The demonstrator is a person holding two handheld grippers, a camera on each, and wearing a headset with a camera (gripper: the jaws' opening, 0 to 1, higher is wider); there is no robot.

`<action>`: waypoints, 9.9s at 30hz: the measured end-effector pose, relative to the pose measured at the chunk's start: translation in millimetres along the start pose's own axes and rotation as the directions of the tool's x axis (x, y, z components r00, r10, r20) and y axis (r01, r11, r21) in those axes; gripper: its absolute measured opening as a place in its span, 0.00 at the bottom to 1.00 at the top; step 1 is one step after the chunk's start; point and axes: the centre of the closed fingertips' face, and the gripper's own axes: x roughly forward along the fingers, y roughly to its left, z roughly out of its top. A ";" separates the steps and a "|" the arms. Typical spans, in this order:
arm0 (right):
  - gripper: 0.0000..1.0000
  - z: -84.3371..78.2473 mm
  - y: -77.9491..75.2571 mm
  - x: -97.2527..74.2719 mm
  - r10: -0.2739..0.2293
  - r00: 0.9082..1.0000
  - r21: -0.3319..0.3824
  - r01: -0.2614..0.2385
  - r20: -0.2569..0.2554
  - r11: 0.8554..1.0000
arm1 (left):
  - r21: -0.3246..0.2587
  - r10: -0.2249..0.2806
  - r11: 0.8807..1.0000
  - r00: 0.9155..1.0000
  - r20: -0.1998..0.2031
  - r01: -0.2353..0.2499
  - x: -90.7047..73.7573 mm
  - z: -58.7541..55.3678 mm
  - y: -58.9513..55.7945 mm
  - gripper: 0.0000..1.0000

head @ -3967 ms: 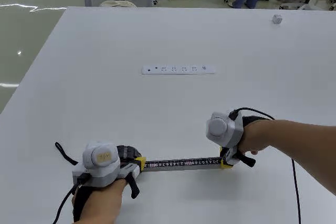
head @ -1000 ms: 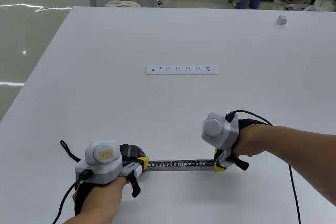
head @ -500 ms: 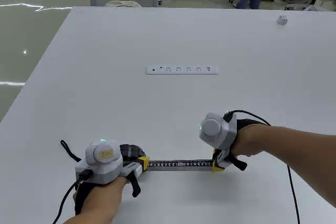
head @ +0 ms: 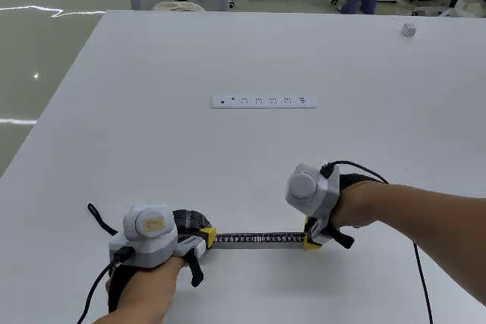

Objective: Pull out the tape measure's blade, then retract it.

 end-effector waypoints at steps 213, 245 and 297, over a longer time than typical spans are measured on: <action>0.15 115.6 28.3 23.3 0.049 0.988 -0.075 -0.038 0.145 0.996 | -0.011 -0.016 1.000 1.000 -0.001 0.016 1.0 -2.2 -0.1 0.59; 0.15 129.4 31.6 26.1 0.058 0.980 -0.117 -0.036 0.188 0.993 | -0.015 -0.017 1.000 1.000 0.003 0.017 0.8 -2.2 -0.2 0.59; 0.16 166.0 38.4 29.7 0.083 0.962 -0.144 -0.047 0.260 0.989 | -0.056 -0.034 0.998 0.999 0.008 0.035 0.2 -3.5 0.1 0.59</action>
